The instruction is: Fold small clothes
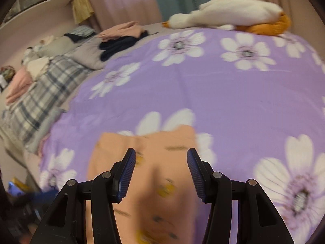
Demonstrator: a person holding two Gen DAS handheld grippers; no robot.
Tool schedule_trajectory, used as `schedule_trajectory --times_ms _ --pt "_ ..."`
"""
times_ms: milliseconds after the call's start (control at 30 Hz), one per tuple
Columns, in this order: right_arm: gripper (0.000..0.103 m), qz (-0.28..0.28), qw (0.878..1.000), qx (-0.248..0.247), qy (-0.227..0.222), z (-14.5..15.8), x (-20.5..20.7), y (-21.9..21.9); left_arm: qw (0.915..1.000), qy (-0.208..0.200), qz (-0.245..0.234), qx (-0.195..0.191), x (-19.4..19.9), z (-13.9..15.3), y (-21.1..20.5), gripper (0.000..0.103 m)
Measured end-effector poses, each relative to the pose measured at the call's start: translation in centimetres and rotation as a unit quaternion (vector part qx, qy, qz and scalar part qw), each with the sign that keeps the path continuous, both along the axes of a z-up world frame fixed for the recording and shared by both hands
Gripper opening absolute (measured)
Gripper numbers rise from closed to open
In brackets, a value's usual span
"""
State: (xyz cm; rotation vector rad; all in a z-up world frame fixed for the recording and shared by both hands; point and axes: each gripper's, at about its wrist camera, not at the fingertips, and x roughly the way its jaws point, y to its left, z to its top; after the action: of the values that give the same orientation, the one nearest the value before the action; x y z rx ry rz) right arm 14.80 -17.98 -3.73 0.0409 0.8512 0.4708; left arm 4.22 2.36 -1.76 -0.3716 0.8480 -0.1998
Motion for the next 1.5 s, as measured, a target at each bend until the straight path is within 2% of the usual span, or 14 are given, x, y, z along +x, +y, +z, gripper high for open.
schedule_trajectory --times_ms 67,167,300,367,533,700,767,833,867,900,1000,1200,1367,1500 --pt "0.054 -0.005 1.0 -0.014 0.002 -0.5 -0.6 -0.8 0.9998 0.018 -0.006 -0.004 2.0 -0.9 -0.8 0.037" --pt "0.054 -0.023 0.999 -0.045 0.007 -1.5 -1.9 -1.8 0.9991 0.034 -0.007 0.026 3.9 -2.3 -1.7 0.036" --pt "0.054 -0.016 0.998 -0.048 0.022 -2.4 -3.0 -2.7 0.9947 0.062 0.037 0.073 5.6 -4.7 -0.9 0.033" --pt "0.054 -0.008 0.998 -0.044 0.033 -2.9 -3.2 -3.0 0.9926 0.074 0.057 0.077 6.2 -5.8 0.1 0.033" --pt "0.054 -0.015 0.998 -0.055 0.034 -3.6 -3.5 -3.0 0.9926 0.081 0.078 0.046 5.9 -7.4 2.2 0.038" --pt "0.054 -0.019 0.998 -0.028 0.05 -3.8 -3.5 -3.9 0.9913 0.088 0.098 0.008 4.3 -6.6 3.3 0.045" --pt "0.054 -0.022 0.998 -0.02 0.052 -3.7 -3.6 -4.1 0.9922 0.084 0.092 -0.012 3.3 -5.8 3.3 0.055" --pt "0.057 -0.025 0.998 -0.004 0.059 -3.7 -3.6 -4.6 0.9932 0.062 0.092 -0.034 1.7 -5.1 3.2 0.082" --pt "0.061 -0.027 0.997 0.005 0.066 -3.8 -3.6 -4.7 0.9933 0.053 0.095 -0.039 1.1 -5.0 3.0 0.085" --pt "0.065 -0.031 0.997 0.014 0.073 -4.0 -3.5 -4.8 0.9937 0.048 0.093 -0.04 0.6 -4.9 2.8 0.085" --pt "0.065 -0.027 0.996 0.019 0.081 -4.4 -3.7 -4.4 0.9954 0.059 0.063 -0.04 -0.5 -5.5 1.6 0.085" --pt "0.065 0.023 0.995 0.044 0.089 -4.7 -4.3 -2.6 0.9923 0.1 0.031 -0.067 -1.0 -8.1 0.8 0.084" --pt "0.065 0.033 0.994 0.044 0.095 -5.7 -4.0 -1.8 0.9922 0.092 0.038 -0.076 -1.0 -8.7 0.7 0.083" --pt "0.065 0.03 0.99 0.075 0.119 -6.4 -2.9 -2.0 0.9937 0.084 0.033 -0.066 -0.1 -8.7 0.2 0.083"
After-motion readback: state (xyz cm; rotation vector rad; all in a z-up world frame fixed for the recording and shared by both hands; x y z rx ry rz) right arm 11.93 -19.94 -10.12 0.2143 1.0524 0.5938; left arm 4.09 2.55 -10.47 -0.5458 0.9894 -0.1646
